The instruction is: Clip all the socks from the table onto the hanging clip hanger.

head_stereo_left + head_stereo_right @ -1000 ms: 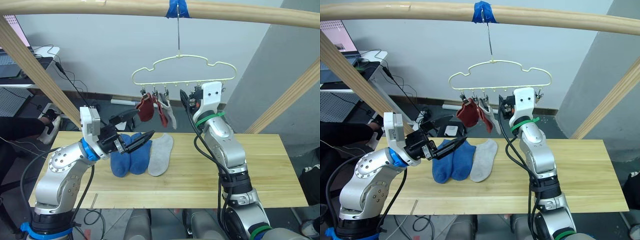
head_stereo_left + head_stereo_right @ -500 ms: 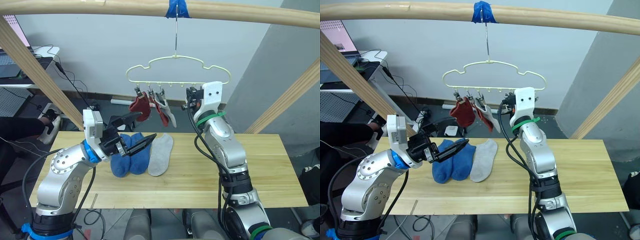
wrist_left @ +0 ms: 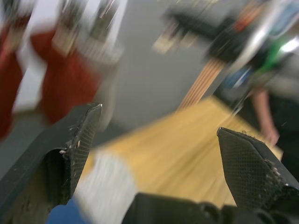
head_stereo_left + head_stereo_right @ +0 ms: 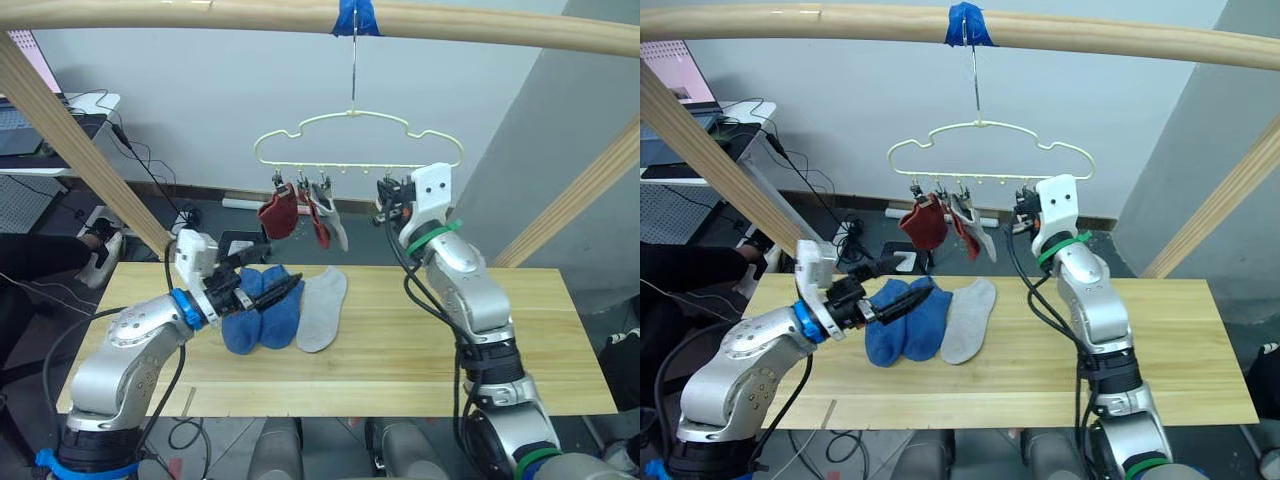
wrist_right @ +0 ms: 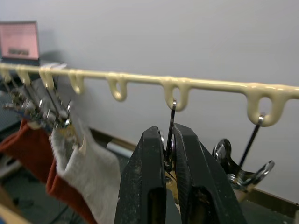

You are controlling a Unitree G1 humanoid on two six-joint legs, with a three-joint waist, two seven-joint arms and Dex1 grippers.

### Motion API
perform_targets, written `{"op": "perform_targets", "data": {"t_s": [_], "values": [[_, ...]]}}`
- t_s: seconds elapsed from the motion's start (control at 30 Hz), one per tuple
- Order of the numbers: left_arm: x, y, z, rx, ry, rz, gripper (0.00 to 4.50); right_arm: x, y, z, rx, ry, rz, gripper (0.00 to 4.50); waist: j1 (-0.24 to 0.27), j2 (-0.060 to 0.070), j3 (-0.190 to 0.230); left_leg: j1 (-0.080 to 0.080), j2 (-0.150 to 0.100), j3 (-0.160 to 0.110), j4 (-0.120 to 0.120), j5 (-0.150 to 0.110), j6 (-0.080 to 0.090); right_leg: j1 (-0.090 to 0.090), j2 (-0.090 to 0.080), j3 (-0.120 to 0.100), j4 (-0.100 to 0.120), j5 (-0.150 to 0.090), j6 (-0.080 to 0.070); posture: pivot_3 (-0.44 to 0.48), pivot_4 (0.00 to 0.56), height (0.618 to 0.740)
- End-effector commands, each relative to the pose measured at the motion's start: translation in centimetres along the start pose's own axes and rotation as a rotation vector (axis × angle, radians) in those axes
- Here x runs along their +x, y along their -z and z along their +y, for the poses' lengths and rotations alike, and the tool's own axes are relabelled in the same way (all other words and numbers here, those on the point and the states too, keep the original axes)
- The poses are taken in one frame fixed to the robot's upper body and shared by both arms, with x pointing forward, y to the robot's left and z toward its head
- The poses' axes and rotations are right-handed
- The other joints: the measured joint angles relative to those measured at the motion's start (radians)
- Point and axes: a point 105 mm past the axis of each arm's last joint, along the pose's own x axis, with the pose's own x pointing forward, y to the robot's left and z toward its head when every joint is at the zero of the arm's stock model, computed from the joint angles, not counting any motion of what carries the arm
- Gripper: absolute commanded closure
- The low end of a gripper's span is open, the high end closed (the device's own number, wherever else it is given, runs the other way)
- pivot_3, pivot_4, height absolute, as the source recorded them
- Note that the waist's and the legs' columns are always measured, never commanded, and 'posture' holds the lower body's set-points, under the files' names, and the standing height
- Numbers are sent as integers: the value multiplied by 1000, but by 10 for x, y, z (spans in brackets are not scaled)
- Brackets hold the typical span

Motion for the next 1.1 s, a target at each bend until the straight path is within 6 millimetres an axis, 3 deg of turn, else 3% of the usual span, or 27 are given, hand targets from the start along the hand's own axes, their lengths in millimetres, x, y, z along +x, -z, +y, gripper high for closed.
{"op": "perform_targets", "data": {"t_s": [0.03,0.3,0.43,0.57,0.7,1.1], "values": [[22,16,-3,40,17,85,0,-2,-20,-2,-19,-53,-51,4467,2,0,0,0,0,0,0,0,0,0,0,0,0,0,0,26,211,740],[79,70,-2,191,45,258,0,-3,-18,-7,-33,-47,-34,4467,-1,0,0,0,0,1,0,0,0,0,0,0,0,0,0,-17,202,740],[99,77,9,229,-19,277,0,-6,-19,-10,-36,-29,-30,4467,-2,0,0,0,0,1,1,0,0,-1,1,0,0,0,0,-37,204,740],[108,88,16,247,-47,313,0,-10,-18,-13,-38,-7,-23,4467,-3,0,0,-1,0,1,1,0,0,0,1,0,0,0,0,-55,204,740],[110,98,19,221,-38,348,860,-13,-19,-14,-38,4,-20,4500,-7,0,0,-1,0,1,1,0,0,0,1,0,0,0,0,-71,209,740],[115,95,8,232,38,311,4267,-15,-20,-17,-39,14,-12,4500,-19,0,0,-1,0,0,2,0,0,0,1,0,1,0,0,-67,204,740]]}}
